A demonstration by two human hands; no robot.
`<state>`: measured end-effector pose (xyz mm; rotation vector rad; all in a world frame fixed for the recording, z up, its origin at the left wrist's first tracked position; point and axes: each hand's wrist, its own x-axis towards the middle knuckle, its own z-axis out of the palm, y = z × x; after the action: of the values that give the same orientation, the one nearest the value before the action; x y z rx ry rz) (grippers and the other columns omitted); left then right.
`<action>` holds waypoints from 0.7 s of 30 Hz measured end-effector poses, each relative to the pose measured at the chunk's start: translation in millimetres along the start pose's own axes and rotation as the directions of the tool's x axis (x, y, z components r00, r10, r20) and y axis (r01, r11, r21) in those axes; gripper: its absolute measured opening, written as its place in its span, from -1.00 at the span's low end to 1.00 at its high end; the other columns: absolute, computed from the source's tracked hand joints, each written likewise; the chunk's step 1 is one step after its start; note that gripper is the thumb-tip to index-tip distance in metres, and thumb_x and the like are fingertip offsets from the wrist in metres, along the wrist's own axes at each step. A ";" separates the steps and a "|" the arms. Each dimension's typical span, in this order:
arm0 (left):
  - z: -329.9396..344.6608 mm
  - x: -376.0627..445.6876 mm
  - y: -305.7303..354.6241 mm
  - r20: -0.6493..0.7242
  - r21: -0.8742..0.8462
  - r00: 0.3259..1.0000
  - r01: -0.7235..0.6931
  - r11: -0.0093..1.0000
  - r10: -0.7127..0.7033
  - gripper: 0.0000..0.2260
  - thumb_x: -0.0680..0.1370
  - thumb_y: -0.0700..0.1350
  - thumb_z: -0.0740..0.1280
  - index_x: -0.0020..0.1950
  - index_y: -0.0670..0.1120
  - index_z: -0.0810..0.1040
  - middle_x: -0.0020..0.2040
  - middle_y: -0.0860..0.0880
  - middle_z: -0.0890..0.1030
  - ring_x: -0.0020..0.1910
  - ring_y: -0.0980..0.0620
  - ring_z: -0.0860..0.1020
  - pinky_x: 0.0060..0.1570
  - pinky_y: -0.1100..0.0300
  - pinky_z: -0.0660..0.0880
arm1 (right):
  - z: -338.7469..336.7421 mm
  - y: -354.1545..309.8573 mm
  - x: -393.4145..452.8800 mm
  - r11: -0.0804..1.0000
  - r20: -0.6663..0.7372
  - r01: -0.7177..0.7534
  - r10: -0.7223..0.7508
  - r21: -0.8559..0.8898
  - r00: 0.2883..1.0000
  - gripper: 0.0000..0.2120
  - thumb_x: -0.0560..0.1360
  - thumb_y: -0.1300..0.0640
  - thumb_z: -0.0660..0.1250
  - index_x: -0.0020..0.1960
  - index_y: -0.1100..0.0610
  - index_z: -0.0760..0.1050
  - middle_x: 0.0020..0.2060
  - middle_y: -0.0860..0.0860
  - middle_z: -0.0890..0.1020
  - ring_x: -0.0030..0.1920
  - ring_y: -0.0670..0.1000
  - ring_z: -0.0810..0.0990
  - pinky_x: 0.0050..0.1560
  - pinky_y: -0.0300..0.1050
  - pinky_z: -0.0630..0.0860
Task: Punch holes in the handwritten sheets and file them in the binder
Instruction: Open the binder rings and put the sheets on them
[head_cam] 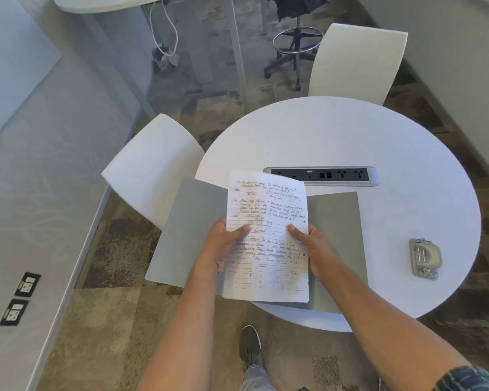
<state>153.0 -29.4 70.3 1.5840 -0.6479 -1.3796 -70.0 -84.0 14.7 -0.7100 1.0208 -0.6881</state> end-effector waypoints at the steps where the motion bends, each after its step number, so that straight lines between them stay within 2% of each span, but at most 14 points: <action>1: -3.5 -2.3 7.1 -0.042 0.109 0.998 -0.044 0.993 0.049 -0.68 0.52 -0.26 0.49 0.25 -0.07 0.60 0.11 -0.04 0.73 0.16 -0.09 0.68 0.02 0.12 0.65 | 2.2 3.3 1.8 0.998 -0.073 -0.015 0.010 -0.062 0.997 -0.61 0.53 0.15 0.50 0.29 0.23 0.51 0.15 0.19 0.72 0.08 0.17 0.74 0.07 0.10 0.65; 3: -6.2 -9.2 22.1 -0.069 0.328 0.984 -0.133 0.935 0.165 -0.74 0.54 -0.20 0.47 0.19 0.04 0.61 0.08 0.08 0.73 0.09 0.04 0.69 0.13 0.04 0.61 | 8.7 7.1 3.2 0.984 -0.162 -0.025 -0.004 -0.175 0.987 -0.50 0.46 0.17 0.58 0.29 0.18 0.43 0.14 0.14 0.69 0.03 0.10 0.73 -0.05 -0.05 0.60; 5: -0.9 -22.3 38.8 -0.071 0.548 0.961 -0.186 0.815 0.268 -0.77 0.56 -0.14 0.44 0.19 0.08 0.59 0.06 0.16 0.69 0.01 0.15 0.66 0.00 0.16 0.58 | 16.3 7.4 1.9 0.952 -0.186 0.017 -0.077 -0.307 0.980 -0.36 0.40 0.14 0.63 0.35 0.03 0.37 0.14 0.01 0.59 0.01 -0.02 0.62 -0.10 -0.13 0.50; 7: 9.7 -34.0 50.7 -0.065 0.667 0.938 -0.212 0.714 0.340 -0.77 0.57 -0.10 0.39 0.21 0.10 0.57 0.02 0.16 0.67 -0.07 0.19 0.63 -0.15 0.24 0.53 | 21.6 6.5 0.0 0.942 -0.098 0.108 -0.146 -0.317 0.984 -0.36 0.38 0.06 0.63 0.37 -0.02 0.43 0.14 -0.02 0.60 -0.01 -0.05 0.61 -0.12 -0.20 0.50; 9: 23.7 -40.3 54.9 -0.052 0.711 0.924 -0.232 0.664 0.379 -0.80 0.56 -0.09 0.36 0.17 0.09 0.58 -0.02 0.13 0.67 -0.10 0.11 0.63 -0.14 0.20 0.54 | 27.4 2.2 -3.6 0.969 0.063 0.151 -0.141 -0.195 0.988 -0.46 0.40 -0.06 0.55 0.33 -0.01 0.54 0.15 0.04 0.69 0.00 0.02 0.69 -0.09 -0.14 0.55; 11: 40.4 -40.8 51.2 -0.019 0.755 0.923 -0.238 0.610 0.384 -0.86 0.54 -0.09 0.33 0.08 0.05 0.55 -0.08 0.09 0.66 -0.12 0.03 0.62 -0.13 0.14 0.57 | 29.8 -1.9 -7.2 0.988 0.181 0.113 -0.092 -0.106 0.979 -0.49 0.44 -0.17 0.47 0.32 0.01 0.58 0.15 0.08 0.72 0.01 0.11 0.72 -0.07 -0.04 0.60; 13: 59.3 -38.3 41.2 0.023 0.782 0.929 -0.246 0.573 0.368 -0.92 0.53 -0.09 0.32 0.01 0.01 0.52 -0.10 0.04 0.65 -0.14 -0.04 0.61 -0.15 0.08 0.59 | 29.4 -3.0 -10.0 0.995 0.234 0.083 -0.066 -0.063 0.970 -0.40 0.44 -0.29 0.42 0.33 0.06 0.58 0.13 0.12 0.69 -0.01 0.13 0.69 -0.04 0.03 0.63; 15: 78.3 -36.4 28.2 0.082 0.767 0.942 -0.269 0.583 0.326 -0.91 0.54 -0.09 0.33 0.03 0.03 0.52 -0.02 0.04 0.65 -0.09 -0.02 0.61 -0.11 0.10 0.57 | 24.4 -1.9 -11.1 0.995 0.241 0.087 -0.074 -0.044 0.968 -0.32 0.43 -0.37 0.38 0.34 0.09 0.58 0.12 0.18 0.67 0.03 0.16 0.65 0.07 0.18 0.61; 16: 86.4 -34.4 20.2 0.116 0.757 0.946 -0.283 0.589 0.304 -0.87 0.54 -0.09 0.34 0.07 0.03 0.54 0.01 0.05 0.64 -0.06 0.02 0.59 -0.09 0.13 0.55 | 21.6 -2.6 -12.7 0.996 0.222 0.089 -0.081 -0.029 0.972 -0.30 0.40 -0.37 0.39 0.35 0.08 0.57 0.12 0.17 0.67 0.06 0.16 0.65 0.10 0.21 0.60; 19: 103.7 -25.8 -3.0 0.205 0.743 0.951 -0.306 0.596 0.232 -0.71 0.52 -0.03 0.39 0.24 0.03 0.53 0.14 0.04 0.57 0.06 0.05 0.54 0.07 0.16 0.51 | 10.6 -5.4 -19.0 0.993 0.158 0.114 -0.116 0.023 0.981 -0.27 0.32 -0.26 0.47 0.38 0.11 0.53 0.13 0.08 0.69 0.12 0.10 0.66 0.13 0.10 0.60; 21: 110.0 -18.7 -16.1 0.237 0.743 0.956 -0.292 0.603 0.171 -0.60 0.47 0.07 0.42 0.29 0.06 0.50 0.19 0.04 0.53 0.15 0.03 0.53 0.19 0.10 0.52 | 2.7 -3.0 -22.8 0.987 0.114 0.139 -0.148 0.077 0.982 -0.41 0.36 -0.07 0.44 0.35 0.11 0.54 0.18 0.06 0.71 0.15 0.07 0.69 0.19 0.04 0.60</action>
<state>40.6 -38.2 69.4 1.9525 -1.6567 -1.0520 -76.3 -67.4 29.6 -0.7605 0.8382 -0.7928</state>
